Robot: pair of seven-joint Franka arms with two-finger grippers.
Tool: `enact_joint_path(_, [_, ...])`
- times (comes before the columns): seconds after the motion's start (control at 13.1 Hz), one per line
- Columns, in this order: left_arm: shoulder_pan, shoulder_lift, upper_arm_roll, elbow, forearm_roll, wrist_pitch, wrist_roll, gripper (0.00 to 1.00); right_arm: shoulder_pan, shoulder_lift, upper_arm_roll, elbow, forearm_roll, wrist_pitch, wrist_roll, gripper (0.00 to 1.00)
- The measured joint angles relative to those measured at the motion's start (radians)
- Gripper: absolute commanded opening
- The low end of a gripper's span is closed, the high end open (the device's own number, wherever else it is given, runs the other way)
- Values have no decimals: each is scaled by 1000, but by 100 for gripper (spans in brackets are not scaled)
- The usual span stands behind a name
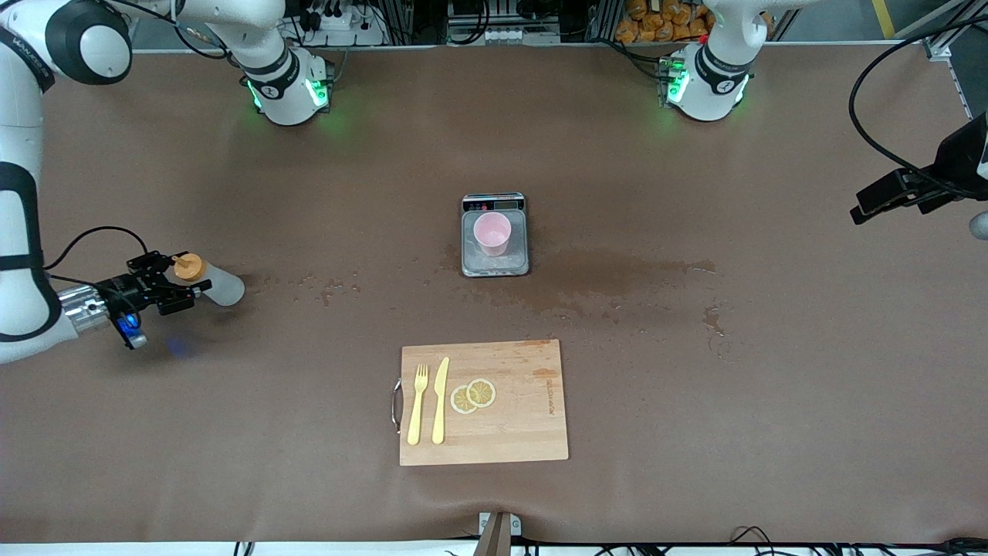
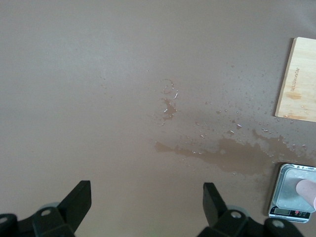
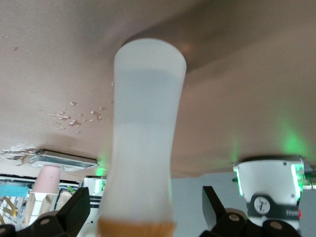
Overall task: Add sauce to pink cup with both arms
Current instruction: 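Open the right gripper and release the bottle upright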
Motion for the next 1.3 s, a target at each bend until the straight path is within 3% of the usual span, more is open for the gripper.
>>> enact_joint_path(0.53, [0,0,0,0,0,0,0,100,74,-68,15,162,-4,-88,66,100])
enact_joint_path(0.84, [-1,0,0,-1,0,0,0,100,242,-155,15,202,-122,-86,83,100])
enact_joint_path(1.07, [-2,0,-1,-2,0,0,0,100,284,-228,15,203,-171,-68,69,100])
enact_joint_path(1.3, [-3,1,-2,-4,0,0,0,100,315,-298,15,163,-244,6,-120,100])
